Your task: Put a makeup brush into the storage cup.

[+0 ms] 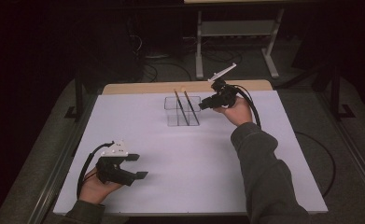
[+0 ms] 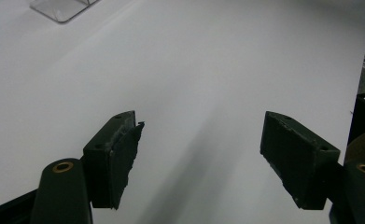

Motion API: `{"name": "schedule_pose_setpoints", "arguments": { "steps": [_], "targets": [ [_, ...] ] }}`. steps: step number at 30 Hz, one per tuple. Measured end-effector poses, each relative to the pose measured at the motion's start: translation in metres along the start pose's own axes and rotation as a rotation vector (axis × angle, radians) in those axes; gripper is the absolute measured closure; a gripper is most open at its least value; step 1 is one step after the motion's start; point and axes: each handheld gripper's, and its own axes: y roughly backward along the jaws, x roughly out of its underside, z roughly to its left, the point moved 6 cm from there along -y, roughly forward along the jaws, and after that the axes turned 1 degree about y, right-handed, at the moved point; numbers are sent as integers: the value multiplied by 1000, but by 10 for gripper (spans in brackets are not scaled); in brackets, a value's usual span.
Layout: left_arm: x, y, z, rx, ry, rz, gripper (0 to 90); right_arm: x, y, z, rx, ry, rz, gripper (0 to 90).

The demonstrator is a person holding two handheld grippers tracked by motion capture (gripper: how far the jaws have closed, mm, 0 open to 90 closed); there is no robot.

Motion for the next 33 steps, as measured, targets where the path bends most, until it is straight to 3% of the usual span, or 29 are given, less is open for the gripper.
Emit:
{"name": "schedule_pose_setpoints", "arguments": {
  "steps": [3, 4, 10, 15, 17, 33],
  "targets": [
    [-1, 1, -1, 3, 1, -4, 266, 4, 4, 0, 0, 4, -14, 649],
    [-1, 0, 0, 3, -6, -4, 266, 4, 5, 3, -10, -25, -15, 645],
    [-1, -1, -2, 5, 5, -9, 267, 11, 9, 8, -9, -21, -20, 632],
    [0, 0, 0, -2, -9, 3, 266, 16, 12, 9, -9, -19, -19, 608],
    [0, 0, 0, -1, -1, 1, 264, 17, 14, 9, -11, -12, -44, 601],
    [0, 1, 2, -10, 14, -4, 253, 37, 28, 20, -13, -22, -78, 530]
  ]
}}
